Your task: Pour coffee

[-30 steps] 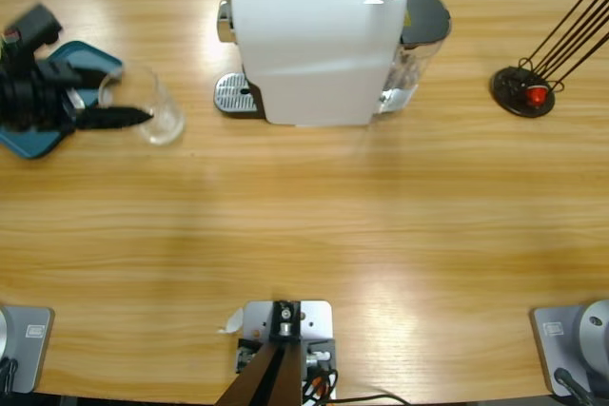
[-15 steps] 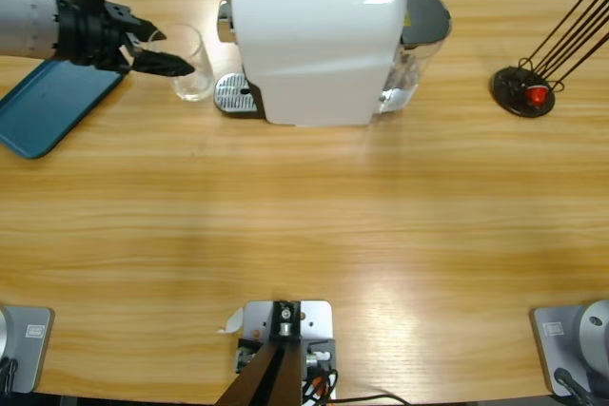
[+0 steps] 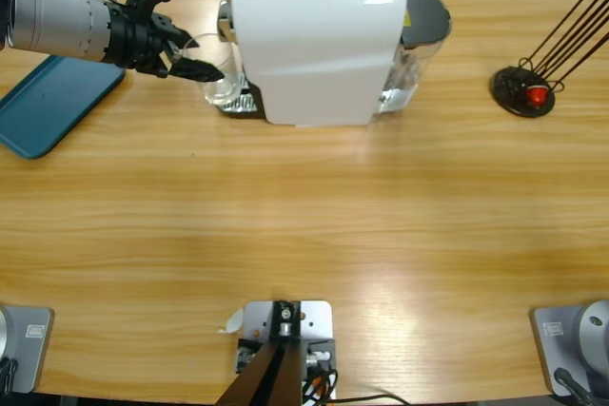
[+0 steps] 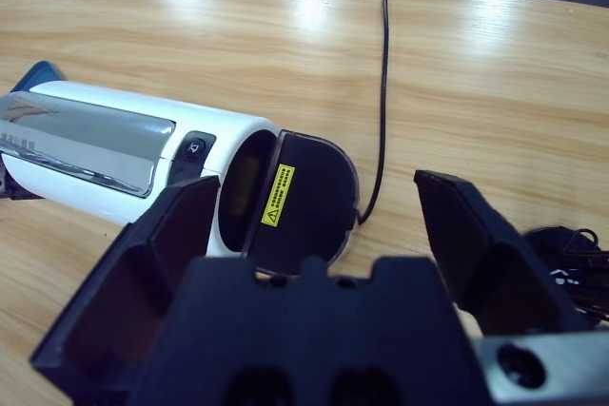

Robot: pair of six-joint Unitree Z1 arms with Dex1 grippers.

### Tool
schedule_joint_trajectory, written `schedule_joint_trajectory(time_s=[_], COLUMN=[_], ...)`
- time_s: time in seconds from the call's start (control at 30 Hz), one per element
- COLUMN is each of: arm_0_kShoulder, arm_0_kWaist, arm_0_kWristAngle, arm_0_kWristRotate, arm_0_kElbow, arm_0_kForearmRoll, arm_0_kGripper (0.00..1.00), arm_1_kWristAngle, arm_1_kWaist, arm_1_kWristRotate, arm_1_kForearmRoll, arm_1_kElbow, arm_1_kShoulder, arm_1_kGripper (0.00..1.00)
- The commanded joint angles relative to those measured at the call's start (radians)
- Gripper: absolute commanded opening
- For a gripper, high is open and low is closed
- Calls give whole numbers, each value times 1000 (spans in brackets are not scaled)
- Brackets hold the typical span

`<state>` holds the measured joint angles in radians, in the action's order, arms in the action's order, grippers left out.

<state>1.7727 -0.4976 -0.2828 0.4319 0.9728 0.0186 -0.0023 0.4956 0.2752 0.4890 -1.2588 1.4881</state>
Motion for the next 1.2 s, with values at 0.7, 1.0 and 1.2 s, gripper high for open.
schedule_joint_trajectory(time_s=[0.7, 1.0, 1.2], arm_0_kShoulder=[102, 58, -6], arm_0_kWaist=[-57, -55, -34], arm_0_kWristAngle=[-58, -52, 7], arm_0_kWristRotate=[-18, -21, -21], arm_0_kElbow=[21, -10, -28], arm_0_kForearmRoll=[-23, -22, -14], arm_0_kGripper=[996, 996, 996], arm_1_kWristAngle=[4, 4, 8], arm_1_kWaist=[-9, -9, -9], arm_1_kWristRotate=[-11, -11, -11], arm_1_kForearmRoll=[-9, -9, -9], arm_1_kElbow=[33, 31, 30], arm_1_kShoulder=[34, 32, 32], arm_1_kGripper=[927, 927, 927])
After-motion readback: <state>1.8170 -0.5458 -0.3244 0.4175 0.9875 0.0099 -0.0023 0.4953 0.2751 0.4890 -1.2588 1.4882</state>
